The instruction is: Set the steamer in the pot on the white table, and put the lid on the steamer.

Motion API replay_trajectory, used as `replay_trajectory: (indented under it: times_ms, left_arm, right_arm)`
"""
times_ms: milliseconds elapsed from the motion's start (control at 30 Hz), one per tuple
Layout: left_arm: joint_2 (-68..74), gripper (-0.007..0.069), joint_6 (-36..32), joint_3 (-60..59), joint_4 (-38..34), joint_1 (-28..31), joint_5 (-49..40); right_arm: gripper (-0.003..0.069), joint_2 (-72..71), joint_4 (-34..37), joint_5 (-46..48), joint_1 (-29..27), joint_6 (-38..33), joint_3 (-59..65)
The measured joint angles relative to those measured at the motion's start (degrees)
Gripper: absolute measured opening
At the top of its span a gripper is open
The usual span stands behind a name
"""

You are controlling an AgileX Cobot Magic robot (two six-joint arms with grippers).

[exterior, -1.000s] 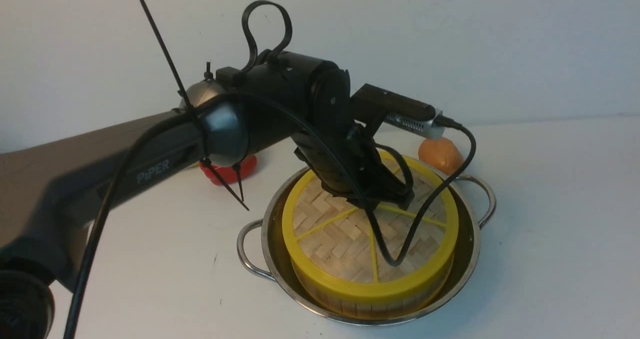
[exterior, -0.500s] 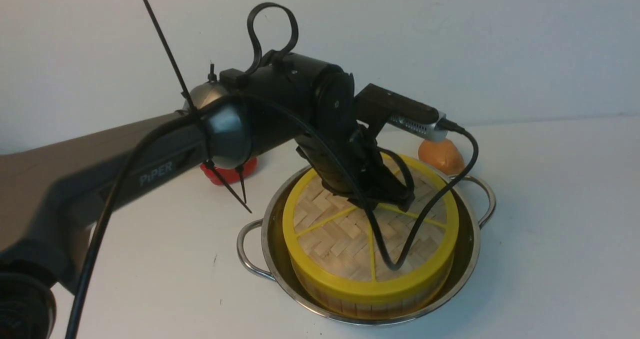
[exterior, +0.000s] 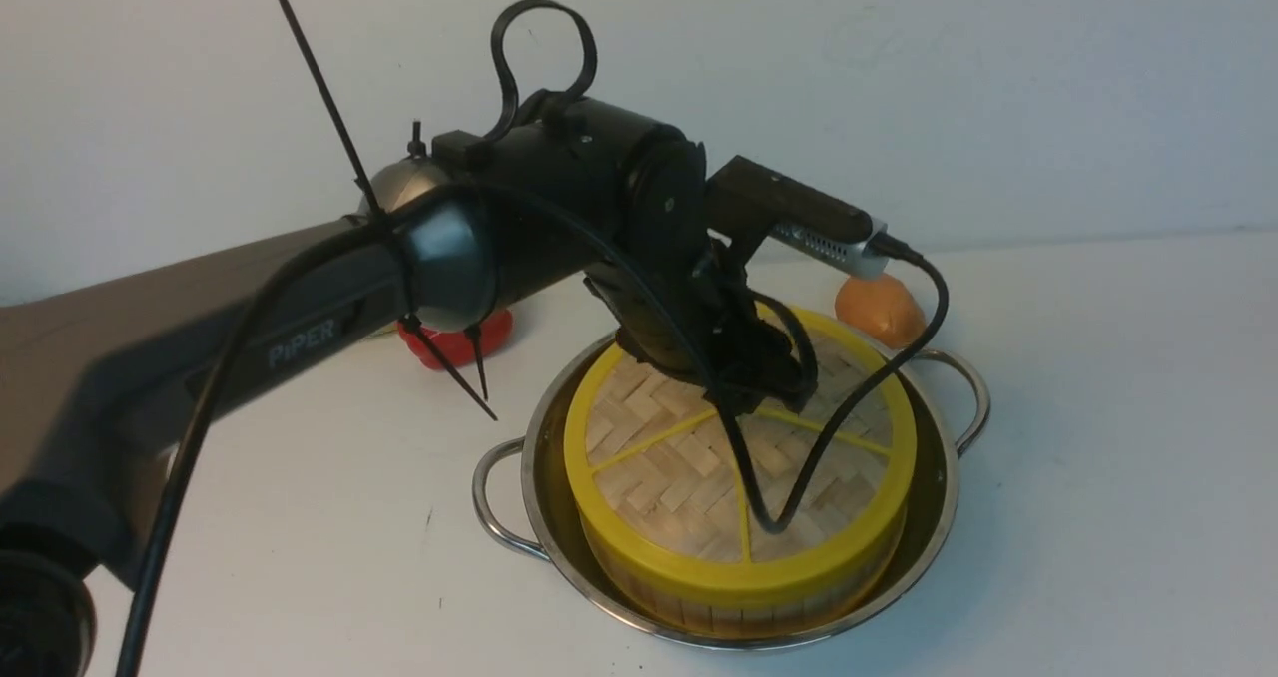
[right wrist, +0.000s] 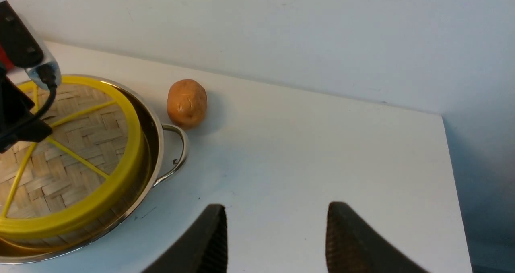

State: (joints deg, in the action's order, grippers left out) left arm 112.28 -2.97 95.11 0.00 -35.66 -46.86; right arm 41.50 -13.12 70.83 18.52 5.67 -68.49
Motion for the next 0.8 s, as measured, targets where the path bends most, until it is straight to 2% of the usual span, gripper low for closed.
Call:
replay_trajectory:
  times_ms: [100,200,267,300,400,467,533,667,800]
  left_arm:
    - [-2.2,0.0409,0.0,1.9,0.6,0.0,-1.3]
    - [-7.9,0.0375,0.0,4.0,2.5,0.0,-7.6]
    - [-12.7,0.0290,-0.1,4.3,6.5,0.0,-11.9]
    - [-13.1,0.0280,-0.1,4.3,7.4,0.0,-12.3]
    - [-20.4,0.0078,-0.3,4.4,14.2,0.0,-18.0]
    - [-25.0,0.0008,-0.4,4.4,16.3,0.0,-21.0]
    - [-28.0,-0.0014,-0.4,4.4,16.3,0.0,-22.0]
    - [-37.8,-0.0024,-0.4,1.5,15.1,0.0,-21.7]
    - [-48.0,-0.0024,-0.2,-8.3,15.2,0.0,-15.7]
  right_arm:
    - [0.0347,0.0,0.0,0.0,0.0,0.0,0.0]
    - [0.0347,0.0,0.0,0.0,0.0,0.0,0.0]
    - [0.0347,0.0,-0.5,0.0,0.0,0.0,0.0]
    - [0.0347,0.0,-0.5,0.0,0.0,0.0,0.0]
    - [0.0340,0.0,-2.5,0.0,0.4,0.0,0.0]
    - [0.0316,-0.1,-4.0,0.0,1.9,-0.1,0.0]
    - [0.0289,-0.2,-4.7,-0.1,3.8,-0.1,0.1]
    - [0.0190,-3.4,-5.9,-0.4,9.2,-0.3,2.4]
    - [0.0092,-10.9,-8.6,-0.5,11.2,0.1,6.7]
